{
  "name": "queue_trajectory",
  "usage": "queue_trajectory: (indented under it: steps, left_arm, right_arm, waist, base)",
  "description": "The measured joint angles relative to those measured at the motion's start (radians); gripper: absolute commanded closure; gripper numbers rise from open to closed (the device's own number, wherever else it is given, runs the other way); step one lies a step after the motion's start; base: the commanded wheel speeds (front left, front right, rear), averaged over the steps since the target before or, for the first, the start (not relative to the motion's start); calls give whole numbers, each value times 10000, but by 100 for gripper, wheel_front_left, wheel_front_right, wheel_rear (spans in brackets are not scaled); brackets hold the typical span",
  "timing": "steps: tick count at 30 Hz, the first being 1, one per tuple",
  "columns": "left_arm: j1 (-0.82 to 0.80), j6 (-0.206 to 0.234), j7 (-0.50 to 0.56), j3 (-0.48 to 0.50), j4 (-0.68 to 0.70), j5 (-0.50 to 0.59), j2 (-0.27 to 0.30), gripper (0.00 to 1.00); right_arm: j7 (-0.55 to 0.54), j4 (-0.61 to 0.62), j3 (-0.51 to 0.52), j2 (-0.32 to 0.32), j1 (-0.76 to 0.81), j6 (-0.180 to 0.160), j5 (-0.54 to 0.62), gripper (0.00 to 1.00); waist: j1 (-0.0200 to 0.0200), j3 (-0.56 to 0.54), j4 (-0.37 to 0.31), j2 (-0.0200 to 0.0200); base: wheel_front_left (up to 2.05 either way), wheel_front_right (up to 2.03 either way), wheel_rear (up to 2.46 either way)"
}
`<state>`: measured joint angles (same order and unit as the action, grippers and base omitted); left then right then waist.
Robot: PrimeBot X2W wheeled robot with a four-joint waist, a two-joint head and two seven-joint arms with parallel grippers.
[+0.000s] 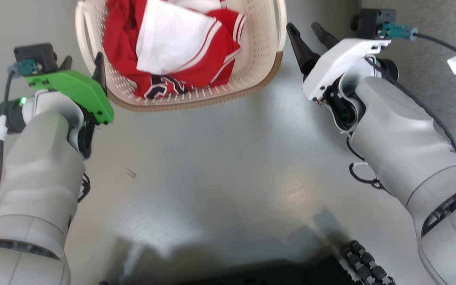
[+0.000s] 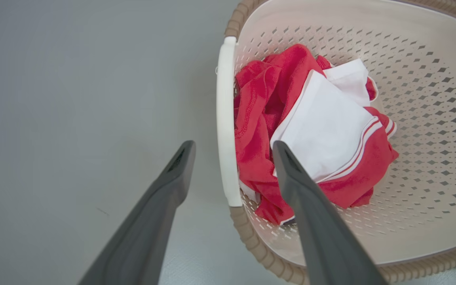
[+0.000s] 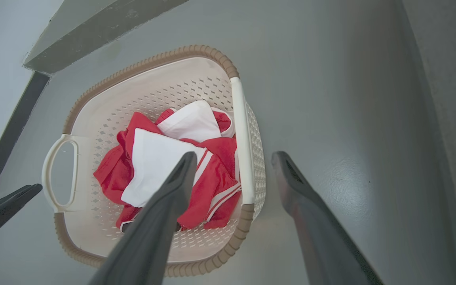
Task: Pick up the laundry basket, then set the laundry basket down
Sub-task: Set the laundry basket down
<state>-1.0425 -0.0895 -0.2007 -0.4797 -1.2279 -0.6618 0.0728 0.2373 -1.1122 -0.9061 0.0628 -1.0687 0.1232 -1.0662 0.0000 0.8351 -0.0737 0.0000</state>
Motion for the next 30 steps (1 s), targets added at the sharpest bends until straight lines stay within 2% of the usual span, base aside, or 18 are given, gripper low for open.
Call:
queue_trajectory:
  steps: [16,26,30]
  left_arm:
    - [1105,-188,-132,-63,-140,-153,-238,0]
    - [1858,-259,-479,17,395,-247,-244,0]
    - [2150,-261,-483,42,742,-247,-245,0]
  right_arm:
    - [2,-669,-328,-15,1068,0,19,0]
    - [90,-495,-353,86,1621,2,127,0]
    - [100,-276,-52,282,1807,0,140,0]
  waist:
    - [0,-2159,36,0]
    - [-1,-3461,31,0]
    - [-1,-3986,23,0]
  base:
    - [0,0,0]
    - [0,0,0]
    - [0,0,0]
